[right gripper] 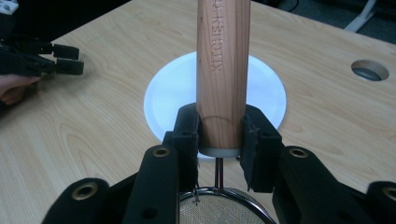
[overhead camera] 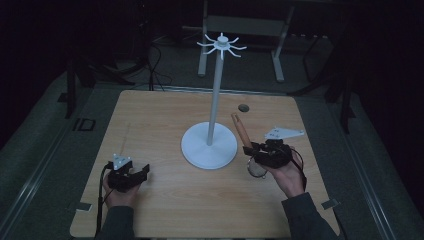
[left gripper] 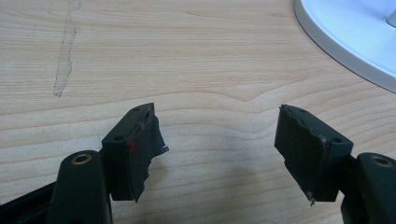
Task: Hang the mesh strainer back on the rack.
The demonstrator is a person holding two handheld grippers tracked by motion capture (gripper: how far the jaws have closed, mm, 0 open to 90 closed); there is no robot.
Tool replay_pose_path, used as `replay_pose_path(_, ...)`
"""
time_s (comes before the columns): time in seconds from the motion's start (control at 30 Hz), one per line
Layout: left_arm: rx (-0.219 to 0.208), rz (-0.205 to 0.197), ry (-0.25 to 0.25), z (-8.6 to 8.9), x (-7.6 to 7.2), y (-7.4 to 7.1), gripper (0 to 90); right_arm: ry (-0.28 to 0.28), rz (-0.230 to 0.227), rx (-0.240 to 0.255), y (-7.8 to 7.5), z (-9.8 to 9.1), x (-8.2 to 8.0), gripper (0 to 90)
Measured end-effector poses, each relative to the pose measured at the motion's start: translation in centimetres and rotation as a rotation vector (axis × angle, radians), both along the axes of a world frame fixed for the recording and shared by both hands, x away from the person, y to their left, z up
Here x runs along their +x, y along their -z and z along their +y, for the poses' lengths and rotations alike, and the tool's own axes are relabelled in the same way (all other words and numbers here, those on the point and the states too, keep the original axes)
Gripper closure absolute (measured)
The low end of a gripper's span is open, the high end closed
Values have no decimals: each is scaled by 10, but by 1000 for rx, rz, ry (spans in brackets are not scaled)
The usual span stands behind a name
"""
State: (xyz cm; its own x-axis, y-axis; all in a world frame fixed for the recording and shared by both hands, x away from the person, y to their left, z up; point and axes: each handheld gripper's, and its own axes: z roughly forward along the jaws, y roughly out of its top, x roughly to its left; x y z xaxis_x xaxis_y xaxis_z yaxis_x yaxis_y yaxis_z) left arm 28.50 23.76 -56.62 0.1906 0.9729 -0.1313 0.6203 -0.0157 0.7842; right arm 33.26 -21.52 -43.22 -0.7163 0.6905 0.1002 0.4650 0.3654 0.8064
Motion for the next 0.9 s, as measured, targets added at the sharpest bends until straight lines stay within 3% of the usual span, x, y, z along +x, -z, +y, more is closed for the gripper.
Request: replay_pose_path(0.9,-3,-1,0,0,0,0,302,5,-72,68,-19,6,-1,698)
